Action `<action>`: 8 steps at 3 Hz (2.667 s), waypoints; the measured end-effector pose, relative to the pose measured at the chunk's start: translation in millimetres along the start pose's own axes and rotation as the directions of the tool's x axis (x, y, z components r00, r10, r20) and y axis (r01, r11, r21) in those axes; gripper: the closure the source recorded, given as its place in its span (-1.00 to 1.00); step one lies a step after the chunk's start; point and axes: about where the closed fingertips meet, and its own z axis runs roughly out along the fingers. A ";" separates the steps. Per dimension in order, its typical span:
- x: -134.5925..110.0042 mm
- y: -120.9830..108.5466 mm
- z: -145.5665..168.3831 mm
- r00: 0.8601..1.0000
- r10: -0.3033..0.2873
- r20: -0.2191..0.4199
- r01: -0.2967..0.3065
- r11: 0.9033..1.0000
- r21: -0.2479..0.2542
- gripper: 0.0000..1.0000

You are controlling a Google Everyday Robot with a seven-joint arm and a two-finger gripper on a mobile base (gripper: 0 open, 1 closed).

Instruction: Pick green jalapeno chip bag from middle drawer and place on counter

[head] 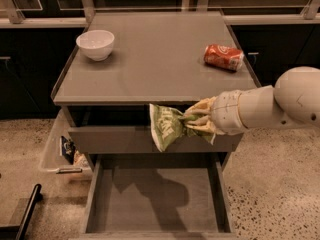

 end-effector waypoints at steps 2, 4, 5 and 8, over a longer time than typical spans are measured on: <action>-56.1 15.9 -11.1 0.992 -0.124 0.006 0.125 0.992 -0.017 1.00; -68.7 -85.4 -10.2 0.970 -0.240 -0.051 0.242 0.970 0.039 1.00; -53.2 -132.7 13.5 0.973 -0.228 -0.039 0.231 0.970 0.075 1.00; 11.6 -180.9 55.9 0.995 -0.093 0.038 0.081 0.964 0.252 1.00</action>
Offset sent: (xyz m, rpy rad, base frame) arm -0.0424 0.0535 0.0655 -0.1094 -0.1395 0.1388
